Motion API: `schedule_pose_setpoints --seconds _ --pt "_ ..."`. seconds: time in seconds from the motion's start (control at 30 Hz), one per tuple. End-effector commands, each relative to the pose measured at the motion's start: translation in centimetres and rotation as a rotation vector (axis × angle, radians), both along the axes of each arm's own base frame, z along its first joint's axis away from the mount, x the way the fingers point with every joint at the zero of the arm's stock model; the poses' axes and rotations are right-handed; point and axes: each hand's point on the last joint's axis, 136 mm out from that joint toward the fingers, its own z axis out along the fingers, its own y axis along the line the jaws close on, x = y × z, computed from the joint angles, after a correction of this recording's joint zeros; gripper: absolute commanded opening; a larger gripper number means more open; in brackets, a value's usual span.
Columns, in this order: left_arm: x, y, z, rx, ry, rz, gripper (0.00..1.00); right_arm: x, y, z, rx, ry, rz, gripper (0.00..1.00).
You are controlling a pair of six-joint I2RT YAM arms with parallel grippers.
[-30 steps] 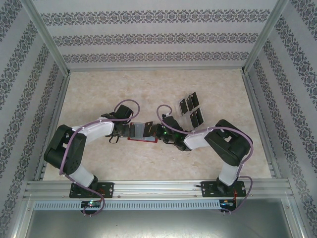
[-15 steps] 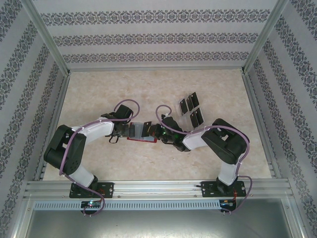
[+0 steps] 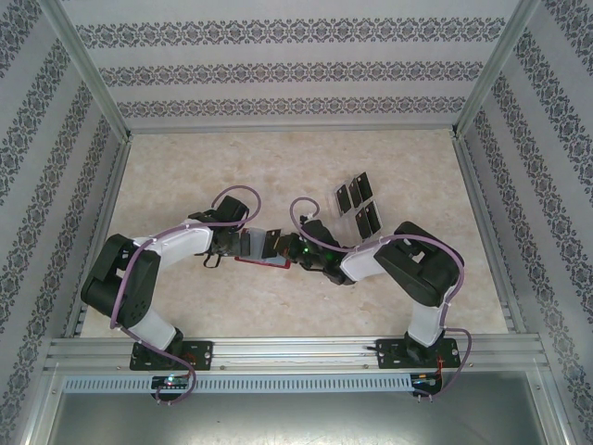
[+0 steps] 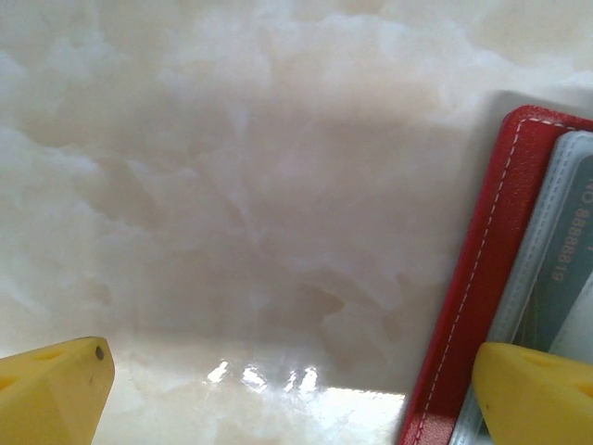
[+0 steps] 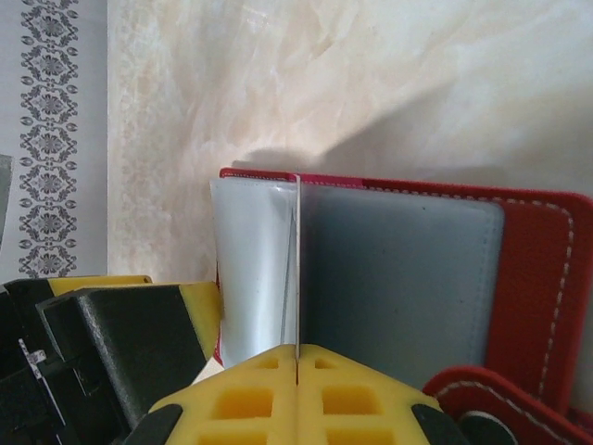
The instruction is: Put the credit cards into the card holder
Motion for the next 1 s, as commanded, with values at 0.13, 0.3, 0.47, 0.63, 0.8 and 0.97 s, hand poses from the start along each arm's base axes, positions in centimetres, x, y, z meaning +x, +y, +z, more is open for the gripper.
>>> schedule_pose_setpoints --seconds 0.13,0.3,0.47,0.63,0.8,0.97 --pt "-0.9 0.8 0.7 0.021 0.033 0.022 1.00 -1.9 -1.3 -2.7 -0.078 0.074 0.016 0.00" --pt "-2.2 0.3 0.5 0.000 0.055 0.009 1.00 -2.2 -3.1 -3.7 -0.121 0.107 0.009 0.00" --pt "-3.7 -1.3 0.4 -0.036 0.069 -0.013 1.00 -2.1 -4.9 -4.0 -0.155 0.126 0.020 0.00" --pt "-3.7 -2.2 1.4 -0.078 0.033 -0.004 1.00 -1.8 -5.1 -3.5 -0.133 0.129 0.077 0.00" --pt "-1.4 -2.9 3.7 -0.078 -0.030 -0.041 1.00 -2.0 -4.7 -2.8 -0.102 0.117 0.155 0.00" --pt "1.3 -4.3 4.1 -0.085 -0.053 -0.120 1.00 -2.0 -3.9 -1.9 -0.067 0.099 0.207 0.00"
